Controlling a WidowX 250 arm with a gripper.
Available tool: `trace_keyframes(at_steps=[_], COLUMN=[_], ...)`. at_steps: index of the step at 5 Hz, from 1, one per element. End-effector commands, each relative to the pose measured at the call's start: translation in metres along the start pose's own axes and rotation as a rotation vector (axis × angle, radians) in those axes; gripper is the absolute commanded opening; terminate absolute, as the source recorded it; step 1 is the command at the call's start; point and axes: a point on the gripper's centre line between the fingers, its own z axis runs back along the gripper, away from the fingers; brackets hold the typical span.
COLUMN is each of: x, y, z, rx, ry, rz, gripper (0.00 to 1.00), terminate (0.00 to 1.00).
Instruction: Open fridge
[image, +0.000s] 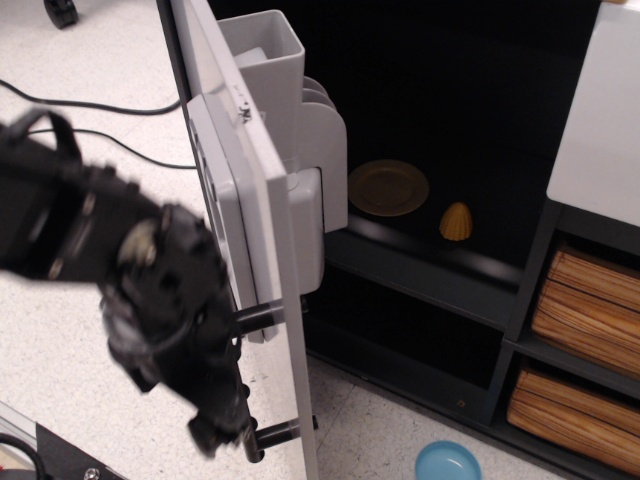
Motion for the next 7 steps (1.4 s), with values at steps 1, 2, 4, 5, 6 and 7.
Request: trace_keyframes(at_steps=[1,2,4,5,6,7], x=[0.010,0.028,0.069,0.092,0.110,0.114], y=[-0.052,-0.073,-0.097,-0.092,-0.075,-0.049], z=[-0.007,-0.010,-0.006,-0.002,0.003,0.006], rx=[-0.045,-0.101,-0.159,-0.161,-0.134,-0.076], ry=[0.037,0.024,-0.035,-0.061,-0.102,-0.060], rz=[-0.156,-0.204,-0.170,-0.112,-0.043,0.049], gripper=[1.00,1.00,1.00,1.00,1.00,1.00], terminate=[0.00,0.00,0.00,0.00,0.00,0.00])
